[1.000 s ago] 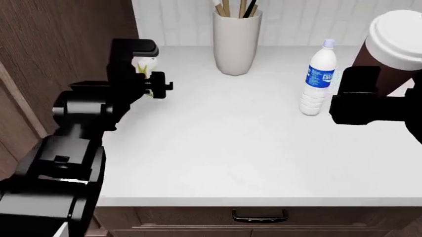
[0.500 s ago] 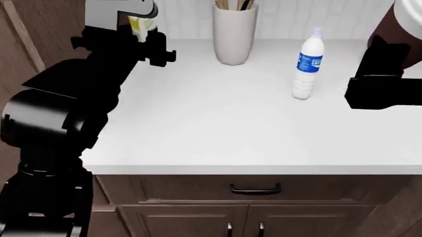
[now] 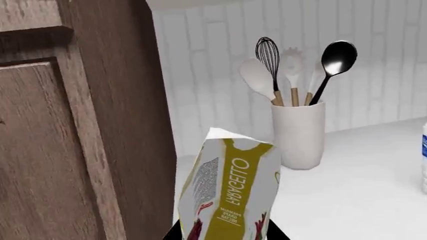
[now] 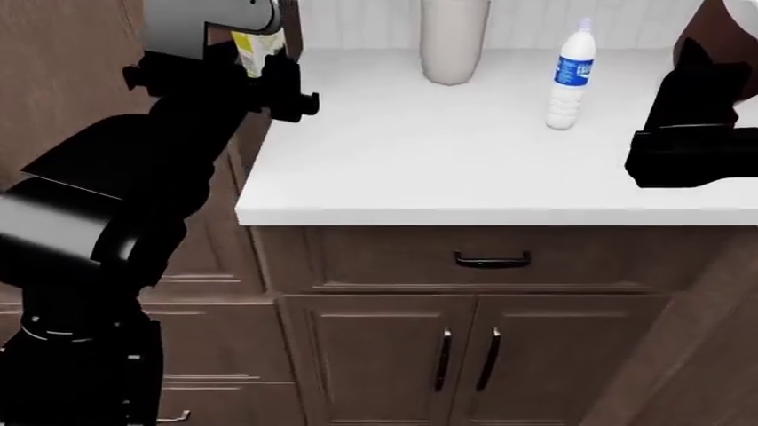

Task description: Move the drinks to the dining counter.

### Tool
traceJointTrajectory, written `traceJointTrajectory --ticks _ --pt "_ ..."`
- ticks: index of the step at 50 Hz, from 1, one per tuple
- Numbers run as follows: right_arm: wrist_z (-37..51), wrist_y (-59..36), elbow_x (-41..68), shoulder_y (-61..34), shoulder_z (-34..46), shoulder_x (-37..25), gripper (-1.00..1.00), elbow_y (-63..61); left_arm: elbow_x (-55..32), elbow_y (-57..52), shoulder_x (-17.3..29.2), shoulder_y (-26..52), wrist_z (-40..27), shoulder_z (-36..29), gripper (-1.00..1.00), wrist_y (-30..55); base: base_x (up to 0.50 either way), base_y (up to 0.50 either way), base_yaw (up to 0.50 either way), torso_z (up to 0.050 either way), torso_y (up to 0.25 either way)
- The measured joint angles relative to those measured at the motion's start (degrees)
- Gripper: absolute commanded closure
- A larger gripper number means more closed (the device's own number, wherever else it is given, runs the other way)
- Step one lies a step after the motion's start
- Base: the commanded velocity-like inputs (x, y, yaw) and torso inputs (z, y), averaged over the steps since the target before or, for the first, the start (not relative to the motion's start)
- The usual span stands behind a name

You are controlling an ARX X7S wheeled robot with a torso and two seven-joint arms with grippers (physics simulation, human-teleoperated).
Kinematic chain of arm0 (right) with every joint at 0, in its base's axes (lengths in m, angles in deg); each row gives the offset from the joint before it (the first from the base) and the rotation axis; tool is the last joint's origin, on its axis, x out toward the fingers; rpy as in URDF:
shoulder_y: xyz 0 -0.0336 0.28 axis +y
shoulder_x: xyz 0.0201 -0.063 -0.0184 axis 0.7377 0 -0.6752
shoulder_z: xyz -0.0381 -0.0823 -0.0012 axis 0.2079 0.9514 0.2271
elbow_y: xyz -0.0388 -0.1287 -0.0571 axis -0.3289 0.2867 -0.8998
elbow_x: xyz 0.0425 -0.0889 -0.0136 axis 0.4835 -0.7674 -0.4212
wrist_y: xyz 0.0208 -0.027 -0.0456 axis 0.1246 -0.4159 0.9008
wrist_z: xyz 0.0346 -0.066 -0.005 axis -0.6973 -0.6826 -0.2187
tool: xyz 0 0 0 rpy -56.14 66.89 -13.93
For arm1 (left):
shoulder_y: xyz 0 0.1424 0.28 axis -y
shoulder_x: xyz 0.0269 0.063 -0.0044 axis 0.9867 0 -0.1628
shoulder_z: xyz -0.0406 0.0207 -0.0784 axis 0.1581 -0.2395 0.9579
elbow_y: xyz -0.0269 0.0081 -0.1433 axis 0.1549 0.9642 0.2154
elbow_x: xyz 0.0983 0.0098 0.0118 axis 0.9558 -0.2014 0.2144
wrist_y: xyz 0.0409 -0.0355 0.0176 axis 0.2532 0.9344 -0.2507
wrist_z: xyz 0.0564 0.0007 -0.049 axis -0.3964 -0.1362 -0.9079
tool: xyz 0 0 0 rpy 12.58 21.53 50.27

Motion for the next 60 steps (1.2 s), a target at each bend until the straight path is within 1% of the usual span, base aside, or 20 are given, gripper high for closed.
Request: traceJointTrajectory --ticks 20,37,49,60 --pt "0.34 -1.53 0.58 -1.28 0.04 0.03 1.00 -0.41 -0.78 -1.55 0.50 -0.29 -0.63 0.48 1.00 0.94 -0.24 0.50 0.00 0.000 0.000" --pt "1.51 -2.47 2.54 -3.21 -0.25 -0.28 1.00 -1.12 -2.42 -5.75 1.20 0.16 -1.86 1.89 1.00 4.51 -0.18 0.50 0.00 0.000 0.000" --pt "2.28 -2.96 3.38 -4.61 -0.31 -0.10 1.00 -1.88 -3.74 -10.02 2.47 0.28 -3.09 3.85 1.00 8.10 -0.05 0.50 0.00 0.000 0.000" --pt "2.56 -3.47 2.97 -5.07 0.08 -0.36 1.00 -2.23 -4.00 -10.55 2.82 0.23 -3.48 3.99 1.00 8.44 0.00 0.50 0.00 0.001 0.001"
